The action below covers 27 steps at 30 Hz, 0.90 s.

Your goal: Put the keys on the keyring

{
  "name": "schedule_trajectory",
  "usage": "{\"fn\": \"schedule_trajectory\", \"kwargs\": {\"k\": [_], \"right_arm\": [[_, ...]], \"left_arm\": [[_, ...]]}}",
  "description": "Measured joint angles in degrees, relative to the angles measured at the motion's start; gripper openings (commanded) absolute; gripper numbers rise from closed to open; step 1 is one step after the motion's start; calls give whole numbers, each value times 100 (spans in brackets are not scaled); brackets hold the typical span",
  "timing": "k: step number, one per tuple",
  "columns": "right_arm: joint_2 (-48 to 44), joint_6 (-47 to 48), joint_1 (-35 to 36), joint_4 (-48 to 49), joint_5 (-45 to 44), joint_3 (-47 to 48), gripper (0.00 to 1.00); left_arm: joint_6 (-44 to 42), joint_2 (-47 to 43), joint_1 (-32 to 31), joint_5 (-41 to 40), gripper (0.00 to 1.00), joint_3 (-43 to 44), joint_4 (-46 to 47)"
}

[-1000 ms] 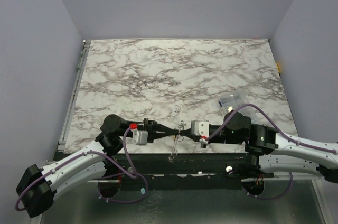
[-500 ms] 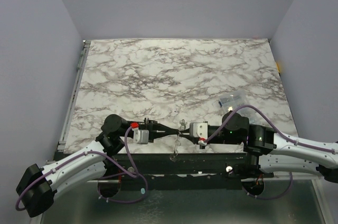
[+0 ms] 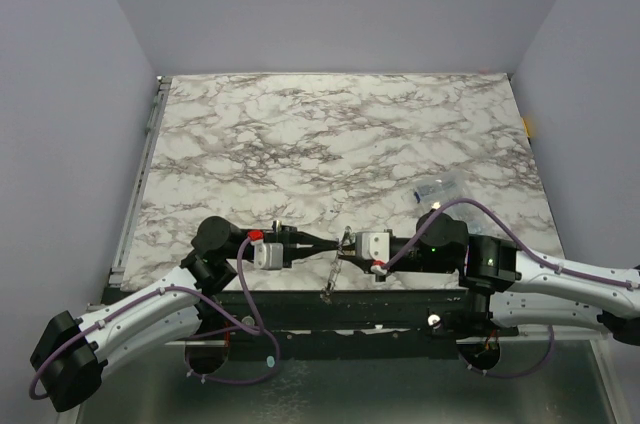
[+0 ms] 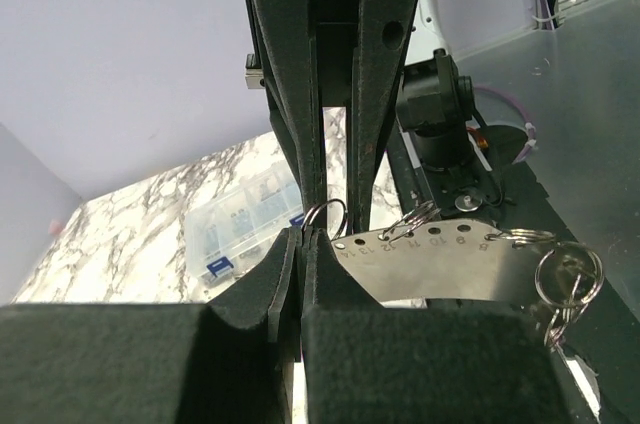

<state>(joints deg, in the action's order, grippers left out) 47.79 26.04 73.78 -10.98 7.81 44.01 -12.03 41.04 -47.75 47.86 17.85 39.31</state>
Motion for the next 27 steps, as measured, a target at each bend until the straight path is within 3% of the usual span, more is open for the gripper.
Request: {"fn": "schedule_trajectory", "kwargs": {"k": [4,11,14,17,27], "right_arm": [[85,55,2,-164,-138,87,1],[164,103,2,-286,-442,131,1],[162,138,4,-284,-496,131,1],[138,219,11,-278,-542,125,1],[-345,461,15,-195,-544,-278,1]], "left_arm": [[-7,0,2,-50,0,0,-15],[-24,0,7,-79,0,-46,-122],[-39,-11,7,-81,26,-52,-129],[-39,-90,4,-79,40,-52,-125],[442,-584,7,-343,44,-59,205]]}}
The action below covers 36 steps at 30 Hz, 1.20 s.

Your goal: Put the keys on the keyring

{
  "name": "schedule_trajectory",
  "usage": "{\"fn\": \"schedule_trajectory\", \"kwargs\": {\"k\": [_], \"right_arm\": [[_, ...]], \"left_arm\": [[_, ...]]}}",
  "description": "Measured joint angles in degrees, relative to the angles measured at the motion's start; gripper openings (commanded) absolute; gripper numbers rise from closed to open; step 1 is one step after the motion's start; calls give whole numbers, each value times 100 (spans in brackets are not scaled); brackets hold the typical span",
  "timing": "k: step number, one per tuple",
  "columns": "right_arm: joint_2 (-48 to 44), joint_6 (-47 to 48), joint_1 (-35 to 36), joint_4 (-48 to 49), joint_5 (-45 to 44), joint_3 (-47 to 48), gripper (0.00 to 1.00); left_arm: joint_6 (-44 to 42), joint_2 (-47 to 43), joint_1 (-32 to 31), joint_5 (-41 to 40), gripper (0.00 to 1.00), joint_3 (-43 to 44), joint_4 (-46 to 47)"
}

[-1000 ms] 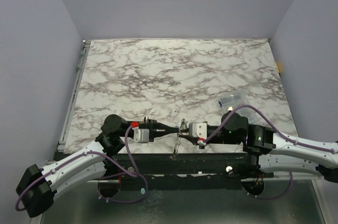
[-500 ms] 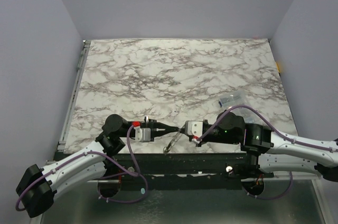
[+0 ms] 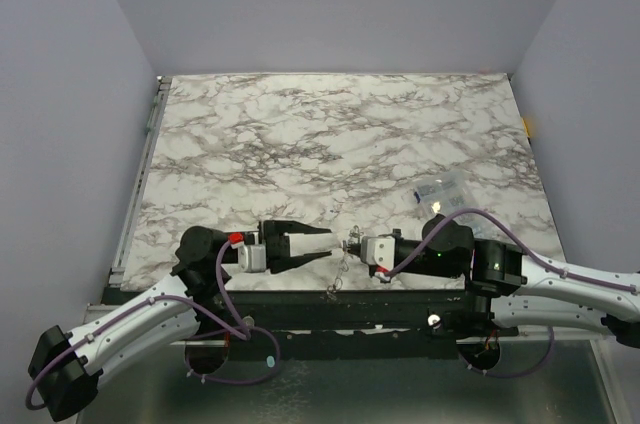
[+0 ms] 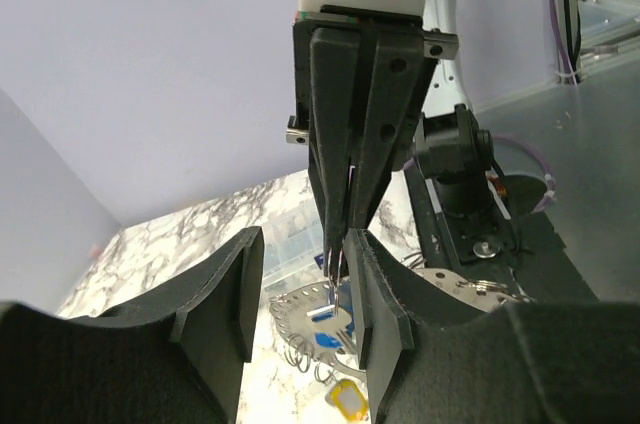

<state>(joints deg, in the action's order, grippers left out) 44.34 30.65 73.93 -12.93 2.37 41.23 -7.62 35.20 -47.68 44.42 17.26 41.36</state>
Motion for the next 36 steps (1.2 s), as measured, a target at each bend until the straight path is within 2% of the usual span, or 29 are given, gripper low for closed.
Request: {"fn": "schedule_trajectory", "kwargs": {"k": [9,20,29,36], "right_arm": [[-17,157,0,-2,389,-2,1],[-393,87,0,389,540,-76,1],[-538,-59,0,780,542,-319,1],[-535,-153,0,1099,542,-393,1]], "left_arm": [[546,-13,4,-181,41,90,101],[1419,671,4,286,32,334,321],[1834,1021,-9,424,32,334,684],[1967,1104,-46,424,36,334,859]]}}
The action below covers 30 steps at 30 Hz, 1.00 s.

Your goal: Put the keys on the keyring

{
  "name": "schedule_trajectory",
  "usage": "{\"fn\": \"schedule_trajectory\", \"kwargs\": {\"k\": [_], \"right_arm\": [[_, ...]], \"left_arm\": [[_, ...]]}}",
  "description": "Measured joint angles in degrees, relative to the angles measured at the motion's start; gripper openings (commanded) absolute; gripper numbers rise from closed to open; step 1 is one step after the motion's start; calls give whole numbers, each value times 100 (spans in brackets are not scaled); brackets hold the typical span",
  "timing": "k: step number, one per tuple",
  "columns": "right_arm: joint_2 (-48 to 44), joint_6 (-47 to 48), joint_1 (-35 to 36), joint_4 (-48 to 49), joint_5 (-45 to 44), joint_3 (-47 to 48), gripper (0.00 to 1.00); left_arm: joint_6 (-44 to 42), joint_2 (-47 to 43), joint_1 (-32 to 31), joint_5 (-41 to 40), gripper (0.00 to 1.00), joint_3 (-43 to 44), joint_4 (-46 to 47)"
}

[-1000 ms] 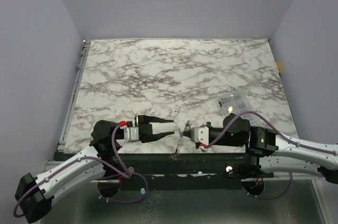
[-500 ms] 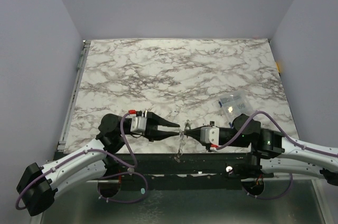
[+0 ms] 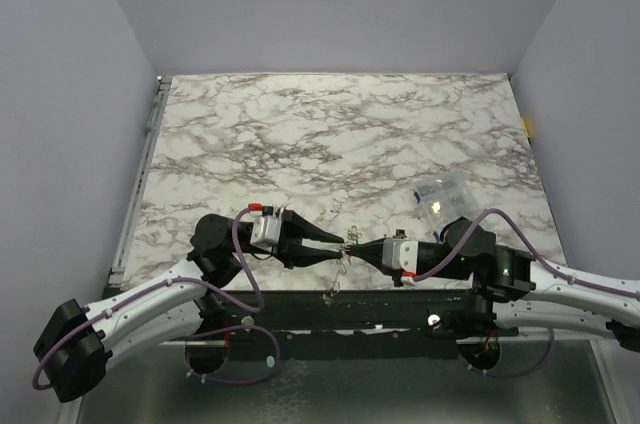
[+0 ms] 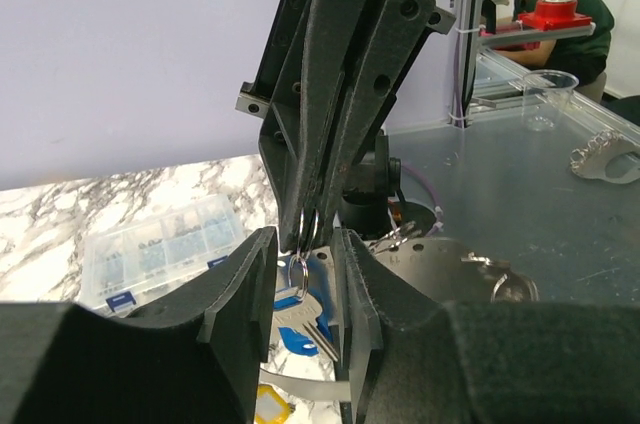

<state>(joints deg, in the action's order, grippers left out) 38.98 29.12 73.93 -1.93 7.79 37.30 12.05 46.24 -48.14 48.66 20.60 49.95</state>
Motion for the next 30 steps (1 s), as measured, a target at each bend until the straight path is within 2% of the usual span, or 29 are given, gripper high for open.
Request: {"fn": "schedule_trajectory", "kwargs": {"k": [5,12,19,22,26,30], "right_arm": [[0,-26,0,155,28,-9,1],[-2,-87,0,284,85,-44,1],[-4,-144,-2,334,111,-52,1],[-4,-168,-2,369,136,-57,1],[15,-205,-9,420,157,-59,1],[63,-219,-9,466,155,-52,8]], "left_arm": [[42,52,0,0,33,0,17],[59,61,0,0,17,0,90],[57,59,0,-2,15,0,140],[57,59,0,-2,1,0,170],[48,37,0,-13,0,0,201],[55,-33,0,-94,0,-20,190]]}}
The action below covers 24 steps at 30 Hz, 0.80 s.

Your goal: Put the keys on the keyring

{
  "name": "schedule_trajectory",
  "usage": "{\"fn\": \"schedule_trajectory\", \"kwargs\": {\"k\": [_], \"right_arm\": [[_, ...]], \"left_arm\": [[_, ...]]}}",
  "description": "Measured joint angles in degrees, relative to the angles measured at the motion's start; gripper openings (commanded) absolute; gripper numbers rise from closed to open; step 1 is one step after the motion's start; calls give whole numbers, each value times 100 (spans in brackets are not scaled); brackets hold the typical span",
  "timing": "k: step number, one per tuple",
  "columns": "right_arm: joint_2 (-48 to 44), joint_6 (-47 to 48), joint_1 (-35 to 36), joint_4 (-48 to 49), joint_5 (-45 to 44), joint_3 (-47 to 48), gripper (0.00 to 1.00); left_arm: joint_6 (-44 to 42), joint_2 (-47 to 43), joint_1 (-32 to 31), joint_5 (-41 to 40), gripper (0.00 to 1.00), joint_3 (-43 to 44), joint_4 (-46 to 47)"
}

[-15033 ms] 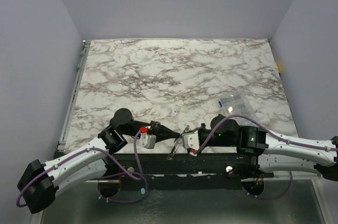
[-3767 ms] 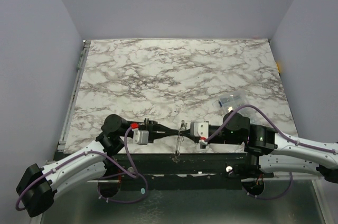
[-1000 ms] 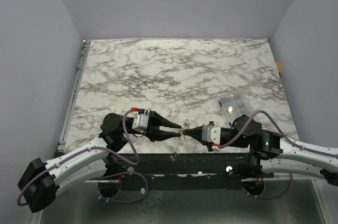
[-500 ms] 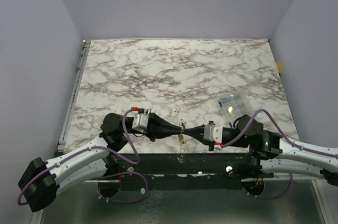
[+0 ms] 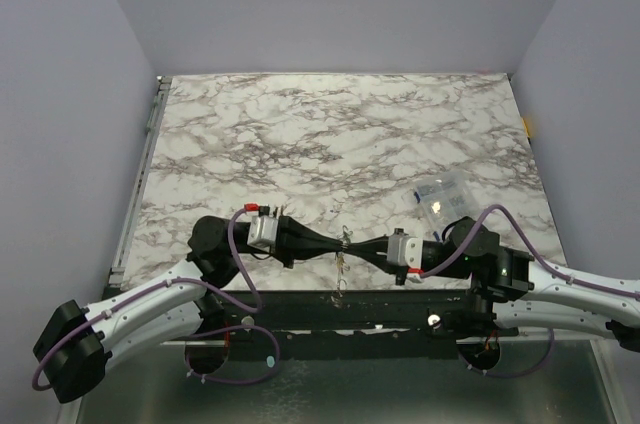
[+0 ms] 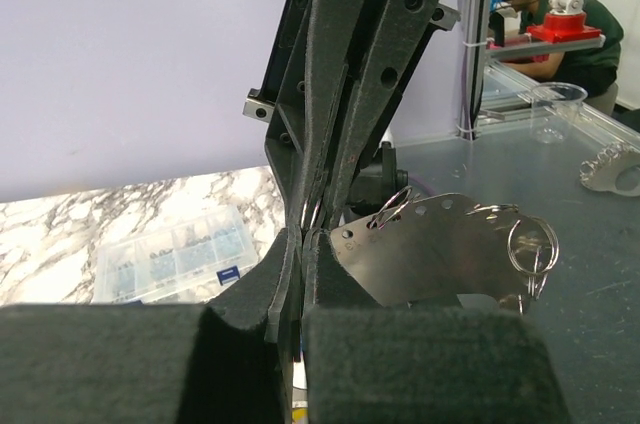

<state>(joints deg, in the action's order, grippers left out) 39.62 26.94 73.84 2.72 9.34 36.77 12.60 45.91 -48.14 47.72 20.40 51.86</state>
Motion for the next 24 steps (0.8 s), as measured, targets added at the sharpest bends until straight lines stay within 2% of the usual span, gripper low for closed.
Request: {"fn": "schedule_trajectory", "kwargs": {"k": [18,21,24], "right_arm": [[114,-59,2,11,-444,81,13],[107,-83,2,7,-553,81,18],[98,-109,2,-48,-636,87,27]], "left_arm": [[-345,-382,22,-654,0,-116,-356],[-376,-402,48,-713,0,-116,-380],[-393,-413,52,-754,0,-116,-400]]}}
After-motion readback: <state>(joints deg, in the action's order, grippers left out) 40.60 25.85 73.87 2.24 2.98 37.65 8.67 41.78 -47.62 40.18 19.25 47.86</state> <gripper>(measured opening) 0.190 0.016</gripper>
